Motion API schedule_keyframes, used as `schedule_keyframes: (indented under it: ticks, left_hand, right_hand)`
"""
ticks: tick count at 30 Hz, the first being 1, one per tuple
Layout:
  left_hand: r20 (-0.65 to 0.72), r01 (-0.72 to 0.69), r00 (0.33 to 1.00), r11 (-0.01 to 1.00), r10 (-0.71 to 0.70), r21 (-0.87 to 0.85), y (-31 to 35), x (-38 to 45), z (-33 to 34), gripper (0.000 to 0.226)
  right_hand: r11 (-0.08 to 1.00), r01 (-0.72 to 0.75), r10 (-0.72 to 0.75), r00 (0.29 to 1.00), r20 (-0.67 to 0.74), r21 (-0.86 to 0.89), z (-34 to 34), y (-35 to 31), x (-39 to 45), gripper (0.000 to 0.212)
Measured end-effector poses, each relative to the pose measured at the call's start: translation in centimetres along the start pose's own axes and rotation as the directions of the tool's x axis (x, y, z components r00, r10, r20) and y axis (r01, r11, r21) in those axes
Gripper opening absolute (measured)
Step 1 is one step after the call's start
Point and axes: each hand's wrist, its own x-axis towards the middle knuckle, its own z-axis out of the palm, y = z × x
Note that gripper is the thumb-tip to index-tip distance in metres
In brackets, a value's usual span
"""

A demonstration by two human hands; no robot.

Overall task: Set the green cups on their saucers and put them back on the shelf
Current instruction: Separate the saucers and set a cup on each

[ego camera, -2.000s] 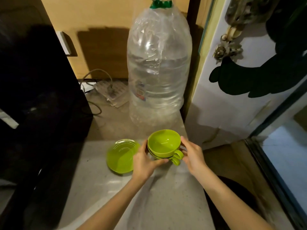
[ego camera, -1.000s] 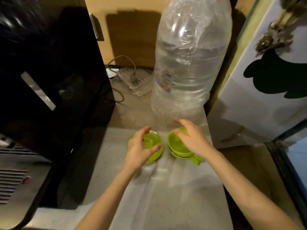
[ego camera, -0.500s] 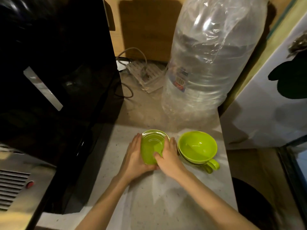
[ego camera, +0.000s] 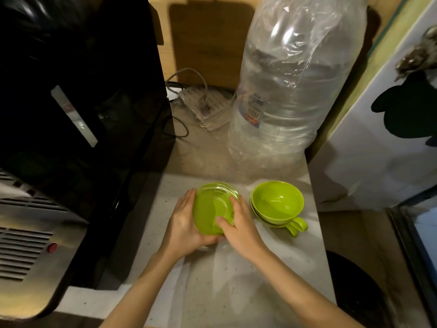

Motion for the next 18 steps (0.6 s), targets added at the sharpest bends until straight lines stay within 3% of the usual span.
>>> schedule_keyframes:
  ticks: [4,11,18]
  left_hand:
    - [-0.006,0.002,1.0,1.0,-0.002,-0.014,1.2,-2.2,-0.4,0.125]
    - [0.041,-0.014,0.999,0.999,0.015,-0.032,1.0,-7.4,-0.2,0.119]
    - [0.144,-0.009,0.99,0.996,-0.005,0.094,-0.8,-10.4,-0.1,0.123]
  right_hand:
    - [0.991,0.04,-0.028,0.995,-0.098,0.127,-0.6,0.3,-2.7,0.064]
    - [0.931,-0.018,0.04,0.998,-0.052,0.365,0.0,1.9,-7.7,0.046]
    - [0.935,-0.062,0.043,0.997,0.062,0.35,1.6,3.4,-10.2,0.039]
